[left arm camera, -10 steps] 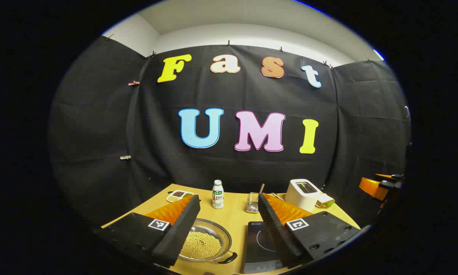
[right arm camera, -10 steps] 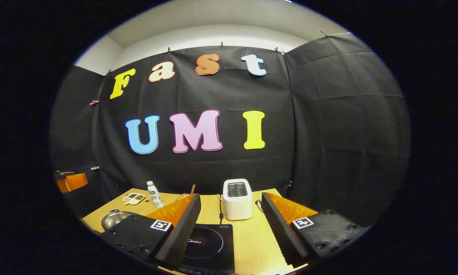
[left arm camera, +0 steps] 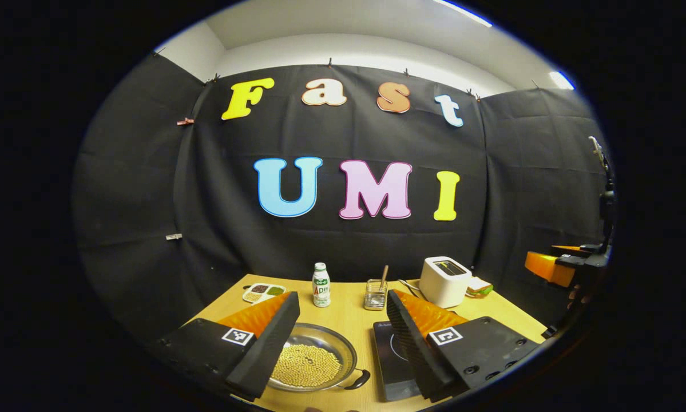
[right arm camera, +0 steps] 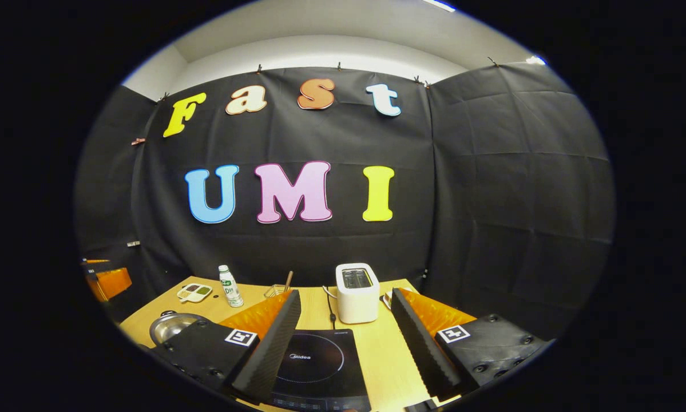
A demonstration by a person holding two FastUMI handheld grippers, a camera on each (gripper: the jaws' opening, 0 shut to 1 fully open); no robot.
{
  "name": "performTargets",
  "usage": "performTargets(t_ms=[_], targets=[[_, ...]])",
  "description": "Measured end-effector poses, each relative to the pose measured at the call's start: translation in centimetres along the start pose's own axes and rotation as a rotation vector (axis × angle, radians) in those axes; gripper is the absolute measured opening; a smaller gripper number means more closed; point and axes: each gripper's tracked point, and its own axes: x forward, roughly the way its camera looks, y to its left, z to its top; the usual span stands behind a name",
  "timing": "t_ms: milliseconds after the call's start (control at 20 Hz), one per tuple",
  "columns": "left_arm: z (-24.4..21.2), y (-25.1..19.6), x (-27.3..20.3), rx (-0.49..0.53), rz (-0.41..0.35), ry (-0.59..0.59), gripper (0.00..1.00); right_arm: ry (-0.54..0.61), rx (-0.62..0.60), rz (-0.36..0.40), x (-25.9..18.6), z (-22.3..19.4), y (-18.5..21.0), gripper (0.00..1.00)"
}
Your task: First push the handle of the pot to place it horizontally, then grasp the pot with both hands and set it on the induction cooktop.
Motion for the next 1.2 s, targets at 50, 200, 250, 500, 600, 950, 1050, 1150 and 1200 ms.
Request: performTargets(t_ms=[50,200,250,500,600,950,1050,1150,1200], targets=[[-0.5,0.4,-0.1,0.006,-0.003,0.002,0.95,0.002,-0.002,-0.010,-0.3,-0.4,0.4,0.98],[-2.3,1.3,-0.6,0.000,-0.019,0.029,0.94,0.020,-0.008,-0.016,-1.7,-1.5,2.1,1.00],[-2.4,1.7,-0.9,-0.010,-0.030,0.029,0.94,0.018,-0.013,-0.015,-2.0,-1.6,2.6,0.98],[-3.9,4.2,-1.1,-0.025,-0.054,0.055,0.96,0.017,-0.034,-0.002,-3.5,-2.2,5.5,0.98],[-4.3,5.1,-1.3,-0.036,-0.057,0.062,0.95,0.024,-0.054,0.007,-3.9,-2.7,6.3,0.98],[-6.7,7.3,-1.7,-0.052,-0.069,0.123,0.96,0.017,-0.072,0.004,-4.6,-2.6,7.7,0.97],[-7.9,8.1,-1.8,-0.061,-0.067,0.157,0.96,0.034,-0.080,0.007,-4.4,-2.9,8.1,0.97],[-9.0,8.2,-2.0,-0.078,-0.086,0.192,0.95,0.050,-0.086,0.009,-4.7,-3.1,8.2,0.97],[-9.6,8.6,-2.0,-0.081,-0.087,0.209,0.94,0.053,-0.097,0.009,-4.8,-3.2,8.2,0.97]])
